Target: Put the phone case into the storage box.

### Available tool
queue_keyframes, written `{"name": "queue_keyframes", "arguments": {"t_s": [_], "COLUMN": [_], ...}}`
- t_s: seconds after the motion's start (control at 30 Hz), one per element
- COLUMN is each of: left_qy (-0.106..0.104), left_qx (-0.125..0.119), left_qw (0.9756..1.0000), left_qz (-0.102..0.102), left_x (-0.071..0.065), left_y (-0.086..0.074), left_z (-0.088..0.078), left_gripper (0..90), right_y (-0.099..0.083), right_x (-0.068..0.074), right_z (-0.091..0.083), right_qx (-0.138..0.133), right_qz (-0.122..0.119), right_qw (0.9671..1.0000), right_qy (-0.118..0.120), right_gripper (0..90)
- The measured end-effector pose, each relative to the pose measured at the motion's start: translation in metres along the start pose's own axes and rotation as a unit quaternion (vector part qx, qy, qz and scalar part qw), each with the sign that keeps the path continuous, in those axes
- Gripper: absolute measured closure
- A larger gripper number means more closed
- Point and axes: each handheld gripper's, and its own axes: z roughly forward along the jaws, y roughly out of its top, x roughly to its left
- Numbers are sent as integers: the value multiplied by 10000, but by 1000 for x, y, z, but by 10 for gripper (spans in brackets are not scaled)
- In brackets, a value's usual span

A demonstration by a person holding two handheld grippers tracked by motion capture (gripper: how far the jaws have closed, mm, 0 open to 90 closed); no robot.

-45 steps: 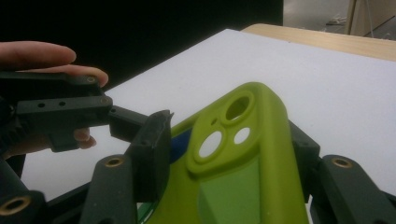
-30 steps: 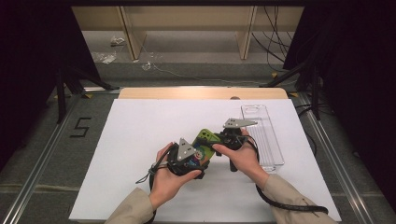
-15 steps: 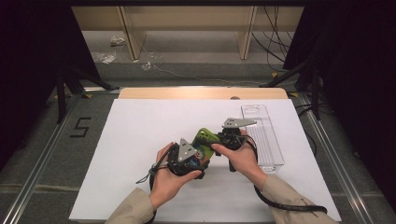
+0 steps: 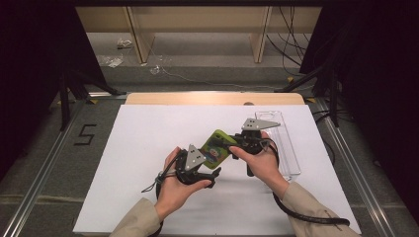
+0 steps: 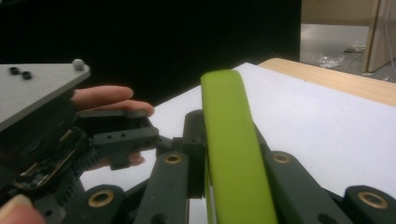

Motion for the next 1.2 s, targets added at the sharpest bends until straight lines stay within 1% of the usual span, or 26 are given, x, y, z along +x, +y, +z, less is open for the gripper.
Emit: {"name": "queue_keyframes", "arguments": {"t_s": [0.13,0.27,0.47,0.57,0.83,1.07,1.2], "left_qy": [-81,-128,-198,-238,-263,-280,-302], "left_qx": [-31,-40,-51,-60,-96,-106,-103], "left_qw": [10000,9999,9998,9997,9996,9995,9994], "left_qz": [-20,-51,-16,10,63,98,117], "left_x": [4,8,11,12,15,17,18], "left_y": [-1,-2,-2,-2,-1,-1,-1], "left_z": [-1,-2,-4,-5,-7,-8,-8], "left_gripper": [154,165,173,179,189,197,201], "right_y": [3,4,4,6,8,7,8], "right_x": [2,2,2,3,2,2,2], "right_z": [-2,-2,-3,-4,-6,-5,-5], "right_qx": [170,302,373,410,585,716,810], "right_qz": [-347,-562,-670,-766,-890,-969,-1041], "right_qw": [9993,9980,9971,9962,9943,9927,9913], "right_qy": [2,33,-4,-25,-68,-18,-3], "right_gripper": [784,785,786,786,786,786,786]}}
